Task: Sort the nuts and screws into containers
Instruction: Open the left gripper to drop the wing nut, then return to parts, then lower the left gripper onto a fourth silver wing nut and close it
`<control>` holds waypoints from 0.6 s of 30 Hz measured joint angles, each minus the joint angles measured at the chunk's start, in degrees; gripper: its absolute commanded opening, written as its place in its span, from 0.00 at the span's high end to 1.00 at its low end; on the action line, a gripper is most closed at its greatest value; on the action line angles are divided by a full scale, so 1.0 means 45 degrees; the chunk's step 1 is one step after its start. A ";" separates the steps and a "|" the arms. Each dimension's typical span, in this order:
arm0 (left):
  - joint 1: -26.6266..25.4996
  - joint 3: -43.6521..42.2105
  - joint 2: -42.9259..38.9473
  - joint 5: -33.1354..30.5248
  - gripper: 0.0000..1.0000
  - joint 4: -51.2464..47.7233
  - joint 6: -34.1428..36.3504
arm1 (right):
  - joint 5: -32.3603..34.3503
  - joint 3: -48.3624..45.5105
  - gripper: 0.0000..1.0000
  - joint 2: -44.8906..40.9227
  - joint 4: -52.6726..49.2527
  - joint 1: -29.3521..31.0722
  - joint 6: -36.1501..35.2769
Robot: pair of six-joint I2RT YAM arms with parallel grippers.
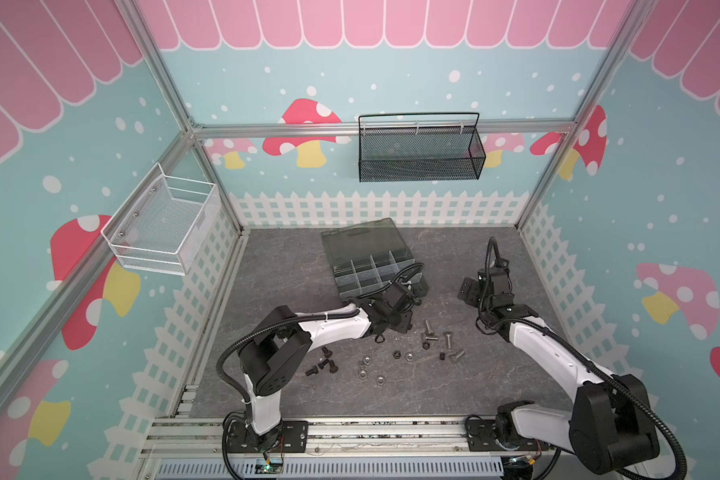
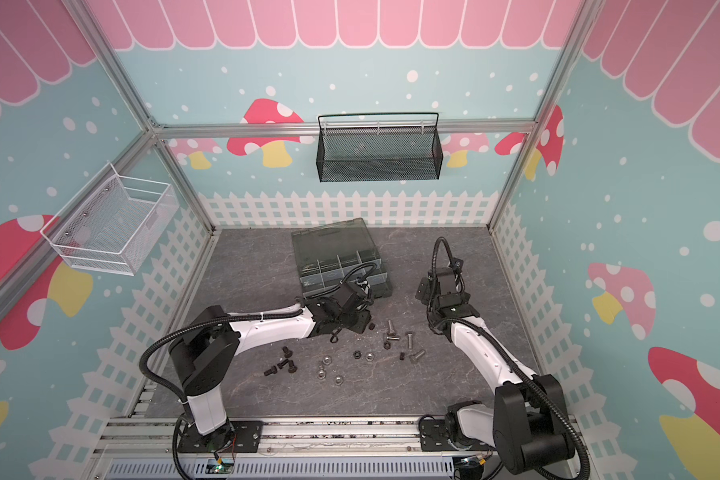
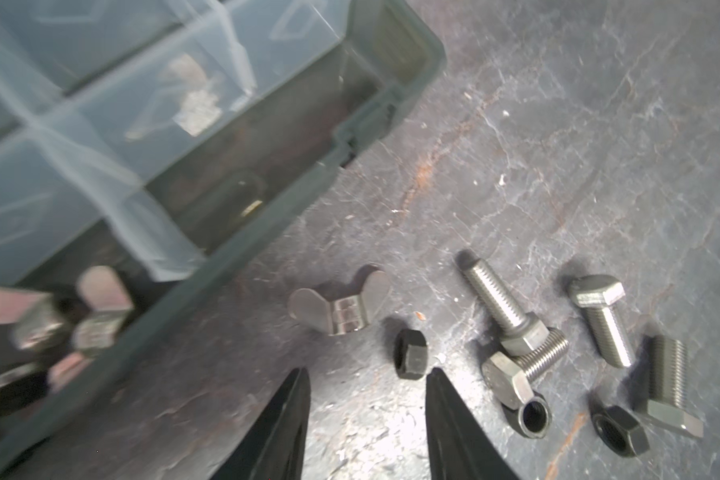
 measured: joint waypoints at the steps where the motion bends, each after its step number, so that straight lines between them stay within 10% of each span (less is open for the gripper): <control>1: -0.0015 0.0015 0.0155 0.0117 0.54 0.0073 -0.0049 | 0.0053 0.0000 0.02 -0.0024 -0.0029 0.0000 0.0024; 18: -0.0044 0.1224 0.1384 0.0330 0.35 -0.0175 -0.0816 | 0.0175 0.0000 0.02 -0.0151 -0.0136 0.0000 0.0141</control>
